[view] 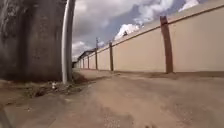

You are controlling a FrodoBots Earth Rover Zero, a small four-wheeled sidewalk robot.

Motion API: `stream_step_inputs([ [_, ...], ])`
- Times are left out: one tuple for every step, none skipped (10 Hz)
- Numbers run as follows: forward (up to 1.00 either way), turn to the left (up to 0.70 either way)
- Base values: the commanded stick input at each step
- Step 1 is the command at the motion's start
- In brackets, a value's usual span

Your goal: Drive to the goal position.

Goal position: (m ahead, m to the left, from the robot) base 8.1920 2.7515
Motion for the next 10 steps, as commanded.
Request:
stream_step_inputs([
  [0.60, 0.03],
  [0.60, 0.03],
  [0.60, 0.03],
  [0.60, 0.04],
  [0.60, 0.04],
  [0.60, 0.05],
  [0.60, 0.05],
  [0.60, 0.05],
  [0.60, 0.05],
  [0.60, 0.05],
])
